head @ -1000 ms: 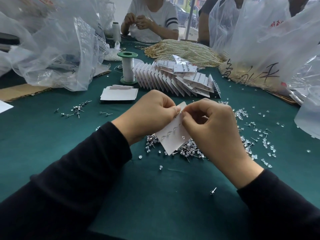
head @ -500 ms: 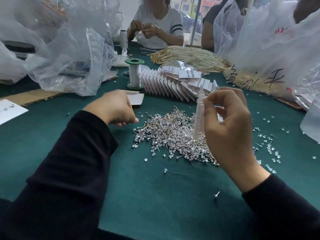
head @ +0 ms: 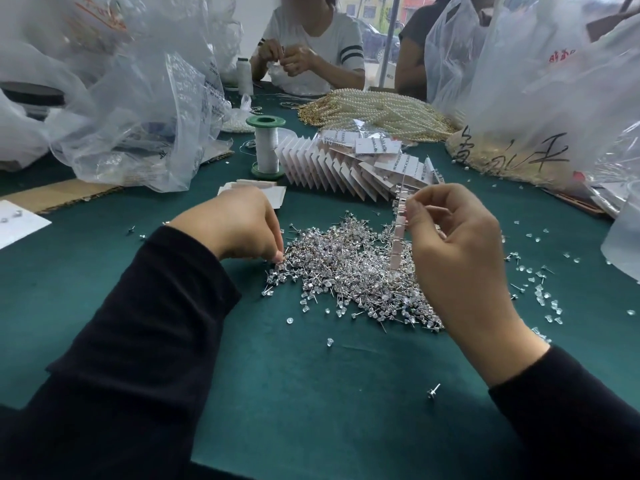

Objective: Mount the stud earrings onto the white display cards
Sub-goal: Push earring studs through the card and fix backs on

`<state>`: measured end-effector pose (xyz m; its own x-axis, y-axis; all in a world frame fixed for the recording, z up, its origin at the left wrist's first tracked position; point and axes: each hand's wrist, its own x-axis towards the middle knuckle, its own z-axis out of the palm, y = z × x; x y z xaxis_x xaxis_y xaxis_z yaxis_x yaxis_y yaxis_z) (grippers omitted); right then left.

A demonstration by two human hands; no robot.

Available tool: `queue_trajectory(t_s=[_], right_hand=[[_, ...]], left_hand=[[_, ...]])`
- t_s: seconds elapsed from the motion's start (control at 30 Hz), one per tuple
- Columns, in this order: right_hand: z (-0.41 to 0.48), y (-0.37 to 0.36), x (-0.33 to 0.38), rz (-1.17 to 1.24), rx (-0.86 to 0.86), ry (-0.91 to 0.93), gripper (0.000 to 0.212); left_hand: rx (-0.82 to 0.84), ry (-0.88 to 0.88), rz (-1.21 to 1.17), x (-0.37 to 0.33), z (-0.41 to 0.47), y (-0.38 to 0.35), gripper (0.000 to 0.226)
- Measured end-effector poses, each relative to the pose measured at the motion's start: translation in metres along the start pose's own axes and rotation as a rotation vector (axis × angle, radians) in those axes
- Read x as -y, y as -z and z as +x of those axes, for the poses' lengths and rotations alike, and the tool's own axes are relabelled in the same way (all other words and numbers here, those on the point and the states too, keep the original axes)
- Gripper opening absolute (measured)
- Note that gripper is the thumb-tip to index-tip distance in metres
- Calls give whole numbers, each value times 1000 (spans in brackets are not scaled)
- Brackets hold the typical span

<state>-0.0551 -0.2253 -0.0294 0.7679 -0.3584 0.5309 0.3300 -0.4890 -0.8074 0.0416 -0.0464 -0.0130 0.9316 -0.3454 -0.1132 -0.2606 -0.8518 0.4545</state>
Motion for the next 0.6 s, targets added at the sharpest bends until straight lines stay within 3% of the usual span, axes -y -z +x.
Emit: queue_trajectory(t_s=[0.07, 0.13, 0.27, 0.33, 0.43, 0.6], right_hand=[[0, 0, 1, 30, 11, -31, 19], [2, 2, 1, 193, 43, -172, 17], [5, 3, 4, 794, 206, -607, 9], [6, 3, 5, 939, 316, -718, 29], [4, 2, 4, 991, 465, -745, 57], [2, -2, 1, 954, 504, -692, 40]], left_hand=[[-73, -46, -40, -2, -1, 2, 17], [-93, -82, -241, -3, -2, 4, 22], [72, -193, -697, -16, -11, 6, 13], [163, -245, -835, -23, -16, 4, 7], [251, -290, -939, -30, -17, -1, 7], [265, -311, -976, -35, -17, -8, 11]])
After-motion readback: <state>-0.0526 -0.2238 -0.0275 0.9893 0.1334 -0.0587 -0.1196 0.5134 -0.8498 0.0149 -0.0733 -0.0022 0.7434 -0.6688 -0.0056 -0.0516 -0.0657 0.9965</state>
